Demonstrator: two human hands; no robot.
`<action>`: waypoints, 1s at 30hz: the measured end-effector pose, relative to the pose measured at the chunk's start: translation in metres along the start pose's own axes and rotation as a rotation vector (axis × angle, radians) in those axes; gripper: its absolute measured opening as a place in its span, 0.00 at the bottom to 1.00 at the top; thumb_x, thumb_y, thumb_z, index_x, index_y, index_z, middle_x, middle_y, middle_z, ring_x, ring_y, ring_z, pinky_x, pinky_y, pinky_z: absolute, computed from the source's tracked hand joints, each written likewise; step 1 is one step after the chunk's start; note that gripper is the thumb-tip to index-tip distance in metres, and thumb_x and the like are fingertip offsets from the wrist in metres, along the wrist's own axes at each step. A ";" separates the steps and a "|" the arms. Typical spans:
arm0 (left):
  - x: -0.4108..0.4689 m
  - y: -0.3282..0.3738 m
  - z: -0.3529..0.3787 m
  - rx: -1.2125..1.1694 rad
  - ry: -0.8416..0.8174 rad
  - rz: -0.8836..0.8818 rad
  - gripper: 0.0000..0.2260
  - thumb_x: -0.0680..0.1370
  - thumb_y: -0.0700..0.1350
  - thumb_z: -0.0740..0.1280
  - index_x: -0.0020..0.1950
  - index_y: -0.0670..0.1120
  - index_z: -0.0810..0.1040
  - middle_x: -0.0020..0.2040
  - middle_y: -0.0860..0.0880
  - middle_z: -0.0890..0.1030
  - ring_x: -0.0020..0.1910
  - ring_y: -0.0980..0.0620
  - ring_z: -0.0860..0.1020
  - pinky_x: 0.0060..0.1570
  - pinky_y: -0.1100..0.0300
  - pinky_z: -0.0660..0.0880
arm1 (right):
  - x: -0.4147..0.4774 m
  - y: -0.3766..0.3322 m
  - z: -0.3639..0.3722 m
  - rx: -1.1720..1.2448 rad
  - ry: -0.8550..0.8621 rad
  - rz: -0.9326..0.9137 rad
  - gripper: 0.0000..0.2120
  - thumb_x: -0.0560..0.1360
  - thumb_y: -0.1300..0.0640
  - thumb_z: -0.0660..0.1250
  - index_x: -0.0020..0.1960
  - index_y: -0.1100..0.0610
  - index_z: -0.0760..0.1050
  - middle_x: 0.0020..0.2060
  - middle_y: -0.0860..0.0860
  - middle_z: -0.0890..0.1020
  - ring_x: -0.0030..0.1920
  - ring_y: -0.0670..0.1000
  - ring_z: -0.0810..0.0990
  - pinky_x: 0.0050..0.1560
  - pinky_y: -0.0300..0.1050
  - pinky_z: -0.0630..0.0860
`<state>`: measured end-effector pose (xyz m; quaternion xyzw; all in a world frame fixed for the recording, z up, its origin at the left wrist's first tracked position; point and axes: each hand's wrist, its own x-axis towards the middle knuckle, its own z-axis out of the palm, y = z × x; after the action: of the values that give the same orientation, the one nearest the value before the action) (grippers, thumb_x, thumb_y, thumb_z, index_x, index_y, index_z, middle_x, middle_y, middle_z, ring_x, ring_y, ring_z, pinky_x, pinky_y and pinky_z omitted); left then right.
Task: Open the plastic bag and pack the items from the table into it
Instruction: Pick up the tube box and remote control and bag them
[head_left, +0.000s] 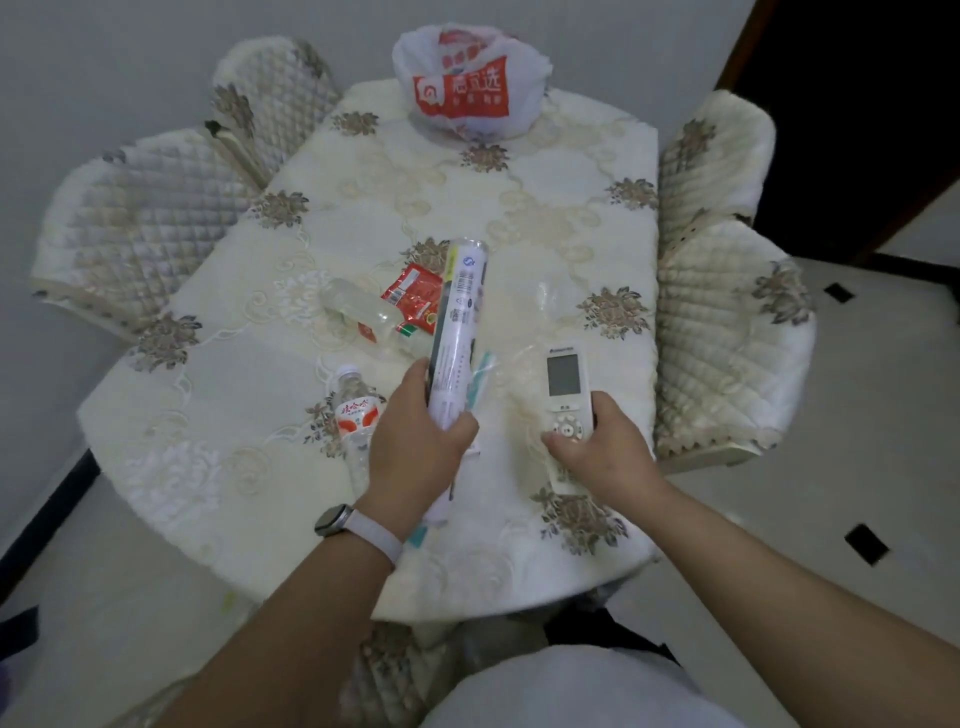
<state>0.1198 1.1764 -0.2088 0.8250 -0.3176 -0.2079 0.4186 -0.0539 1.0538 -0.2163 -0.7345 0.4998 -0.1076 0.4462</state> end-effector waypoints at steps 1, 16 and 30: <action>0.000 0.000 -0.002 -0.017 -0.008 -0.007 0.24 0.72 0.46 0.71 0.63 0.60 0.66 0.47 0.58 0.77 0.43 0.57 0.79 0.37 0.62 0.76 | -0.006 0.000 -0.002 0.007 0.016 0.008 0.16 0.72 0.51 0.74 0.54 0.51 0.71 0.42 0.43 0.80 0.40 0.40 0.78 0.34 0.36 0.71; -0.035 0.043 0.039 -0.073 -0.080 -0.039 0.27 0.74 0.44 0.71 0.72 0.54 0.67 0.52 0.55 0.78 0.43 0.61 0.78 0.35 0.66 0.72 | -0.028 0.037 -0.056 0.101 0.056 -0.013 0.16 0.71 0.48 0.75 0.56 0.47 0.75 0.42 0.41 0.83 0.42 0.42 0.82 0.43 0.45 0.80; -0.078 0.210 0.226 0.010 -0.186 0.190 0.28 0.72 0.46 0.72 0.70 0.56 0.68 0.54 0.59 0.79 0.46 0.67 0.78 0.39 0.71 0.72 | -0.053 0.157 -0.254 0.331 0.245 -0.001 0.14 0.71 0.54 0.75 0.51 0.44 0.73 0.41 0.38 0.81 0.38 0.34 0.79 0.32 0.28 0.71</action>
<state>-0.1466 1.0103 -0.1575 0.7704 -0.4326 -0.2415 0.4012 -0.3328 0.9422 -0.1739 -0.6327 0.5256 -0.2768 0.4968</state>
